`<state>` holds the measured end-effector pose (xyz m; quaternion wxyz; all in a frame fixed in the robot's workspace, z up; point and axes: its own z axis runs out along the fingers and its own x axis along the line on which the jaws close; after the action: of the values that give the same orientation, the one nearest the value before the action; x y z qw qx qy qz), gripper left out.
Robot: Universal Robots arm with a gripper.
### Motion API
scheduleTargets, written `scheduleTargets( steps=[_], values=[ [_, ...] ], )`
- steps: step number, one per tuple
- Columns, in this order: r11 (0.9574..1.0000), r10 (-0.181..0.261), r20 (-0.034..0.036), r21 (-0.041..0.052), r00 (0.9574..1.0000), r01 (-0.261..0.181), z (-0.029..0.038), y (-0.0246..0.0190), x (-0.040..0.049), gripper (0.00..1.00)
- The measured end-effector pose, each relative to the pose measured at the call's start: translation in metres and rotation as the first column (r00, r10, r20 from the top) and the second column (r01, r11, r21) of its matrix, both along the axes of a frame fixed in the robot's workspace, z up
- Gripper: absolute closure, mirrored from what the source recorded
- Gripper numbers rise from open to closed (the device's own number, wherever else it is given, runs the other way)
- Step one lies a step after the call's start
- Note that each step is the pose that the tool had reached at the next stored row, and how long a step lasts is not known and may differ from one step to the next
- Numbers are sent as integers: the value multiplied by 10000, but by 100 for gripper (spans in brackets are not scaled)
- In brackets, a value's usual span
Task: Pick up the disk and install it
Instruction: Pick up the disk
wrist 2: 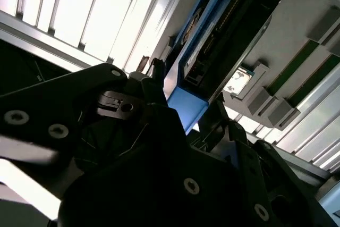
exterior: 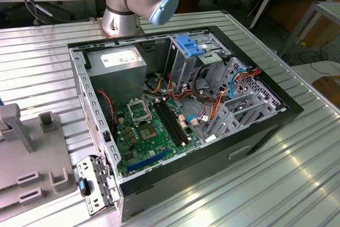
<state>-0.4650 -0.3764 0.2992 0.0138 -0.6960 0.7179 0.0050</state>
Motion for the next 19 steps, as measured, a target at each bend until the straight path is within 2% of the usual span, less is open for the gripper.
scheduleTargets(
  steps=[5,7,19],
  values=[
    [10000,0,1,0,10000,0,-6,-2,0,50],
    [10000,0,1,-1,10000,0,-6,-3,0,63],
    [10000,0,1,0,10000,0,-9,-3,0,63]
  ],
)
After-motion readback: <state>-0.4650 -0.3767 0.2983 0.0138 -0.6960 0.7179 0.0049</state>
